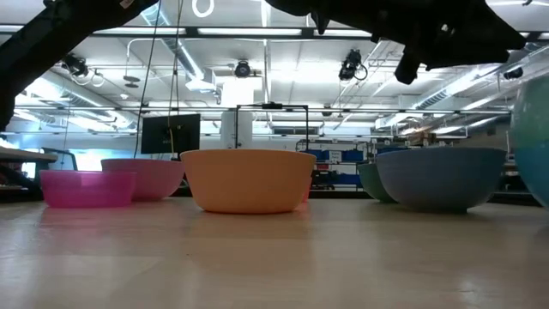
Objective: Nest bowls inside each other
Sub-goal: Stack the green bowl into the light blue bowl
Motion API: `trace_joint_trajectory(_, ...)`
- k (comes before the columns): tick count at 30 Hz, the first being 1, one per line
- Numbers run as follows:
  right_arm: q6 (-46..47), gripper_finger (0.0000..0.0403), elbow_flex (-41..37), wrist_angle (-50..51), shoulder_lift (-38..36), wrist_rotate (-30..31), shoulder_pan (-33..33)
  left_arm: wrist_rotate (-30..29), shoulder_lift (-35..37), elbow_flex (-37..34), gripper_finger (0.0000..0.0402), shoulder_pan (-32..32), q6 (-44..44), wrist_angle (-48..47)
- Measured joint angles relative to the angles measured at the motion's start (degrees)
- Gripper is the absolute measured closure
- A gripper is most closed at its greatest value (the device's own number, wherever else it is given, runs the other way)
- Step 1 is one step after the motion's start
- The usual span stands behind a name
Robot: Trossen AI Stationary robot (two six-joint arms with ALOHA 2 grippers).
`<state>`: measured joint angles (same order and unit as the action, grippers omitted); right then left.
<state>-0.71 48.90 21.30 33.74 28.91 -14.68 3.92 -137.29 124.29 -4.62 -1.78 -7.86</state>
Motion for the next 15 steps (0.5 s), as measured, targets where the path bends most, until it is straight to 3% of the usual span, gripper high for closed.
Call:
trace_joint_trajectory(9, 2.0, 0.0227, 0.0, 1.7, 0.0, 0.0, 0.0, -0.3, 0.0, 0.0, 0.0263, 0.0, 0.0, 0.5)
trace_joint_trajectory(15, 14.6, 0.0228, 0.0, 13.4, 2.6, 0.0, 0.0, -0.4, 0.1, 0.0, 0.0263, 0.2, 2.2, -6.5)
